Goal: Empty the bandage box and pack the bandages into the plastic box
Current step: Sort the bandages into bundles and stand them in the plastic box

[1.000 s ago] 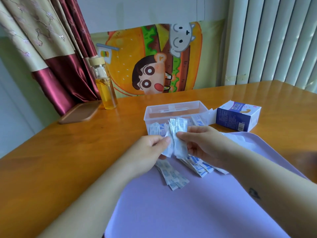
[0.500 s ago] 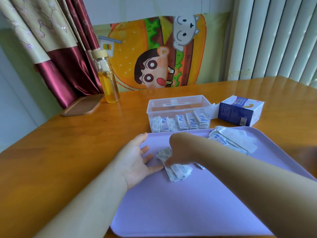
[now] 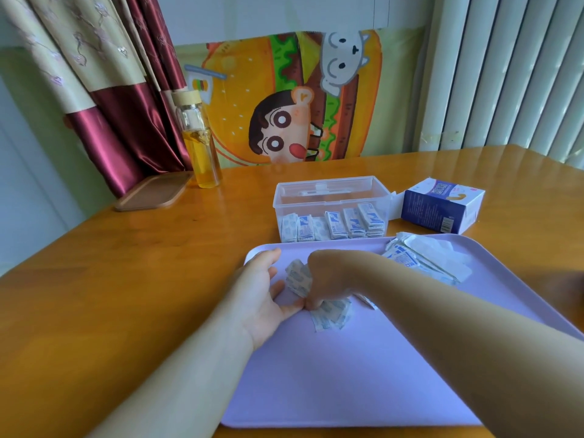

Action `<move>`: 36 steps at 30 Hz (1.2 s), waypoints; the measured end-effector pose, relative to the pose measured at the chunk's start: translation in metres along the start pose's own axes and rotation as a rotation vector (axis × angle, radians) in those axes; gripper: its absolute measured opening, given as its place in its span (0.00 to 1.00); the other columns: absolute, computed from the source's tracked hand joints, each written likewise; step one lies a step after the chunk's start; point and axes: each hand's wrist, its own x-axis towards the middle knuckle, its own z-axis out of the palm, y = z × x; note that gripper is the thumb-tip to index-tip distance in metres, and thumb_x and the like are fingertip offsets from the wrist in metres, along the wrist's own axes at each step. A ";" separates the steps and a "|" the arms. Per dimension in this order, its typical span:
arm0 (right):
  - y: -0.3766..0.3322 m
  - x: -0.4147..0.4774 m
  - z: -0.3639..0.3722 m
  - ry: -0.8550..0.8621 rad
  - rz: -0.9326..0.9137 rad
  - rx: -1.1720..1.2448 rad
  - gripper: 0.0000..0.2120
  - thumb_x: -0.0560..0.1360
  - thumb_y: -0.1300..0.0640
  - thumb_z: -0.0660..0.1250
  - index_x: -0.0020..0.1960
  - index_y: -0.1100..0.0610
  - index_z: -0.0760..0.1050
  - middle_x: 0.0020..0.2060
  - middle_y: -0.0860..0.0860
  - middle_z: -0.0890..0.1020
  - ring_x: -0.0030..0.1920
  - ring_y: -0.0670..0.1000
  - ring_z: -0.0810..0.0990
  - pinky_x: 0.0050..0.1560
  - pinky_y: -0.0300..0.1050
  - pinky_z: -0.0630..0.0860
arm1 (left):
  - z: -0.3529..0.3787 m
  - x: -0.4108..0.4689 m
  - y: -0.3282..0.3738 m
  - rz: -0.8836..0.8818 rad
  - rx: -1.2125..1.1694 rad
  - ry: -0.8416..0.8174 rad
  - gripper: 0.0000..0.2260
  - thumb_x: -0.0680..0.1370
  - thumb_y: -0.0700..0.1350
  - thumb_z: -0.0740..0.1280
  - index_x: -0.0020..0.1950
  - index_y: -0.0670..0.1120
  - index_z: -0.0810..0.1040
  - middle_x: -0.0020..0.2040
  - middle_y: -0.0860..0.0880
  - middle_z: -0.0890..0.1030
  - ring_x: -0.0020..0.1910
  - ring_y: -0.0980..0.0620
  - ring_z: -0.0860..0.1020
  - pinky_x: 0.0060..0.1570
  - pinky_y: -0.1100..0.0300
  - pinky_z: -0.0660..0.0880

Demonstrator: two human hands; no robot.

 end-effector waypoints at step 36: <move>0.019 -0.036 0.042 0.431 -0.075 -0.100 0.18 0.77 0.41 0.59 0.59 0.53 0.70 0.53 0.53 0.77 0.53 0.56 0.77 0.40 0.45 0.64 | -0.002 0.008 -0.020 0.388 0.491 -0.056 0.17 0.80 0.34 0.54 0.51 0.55 0.75 0.53 0.54 0.80 0.56 0.57 0.77 0.66 0.56 0.67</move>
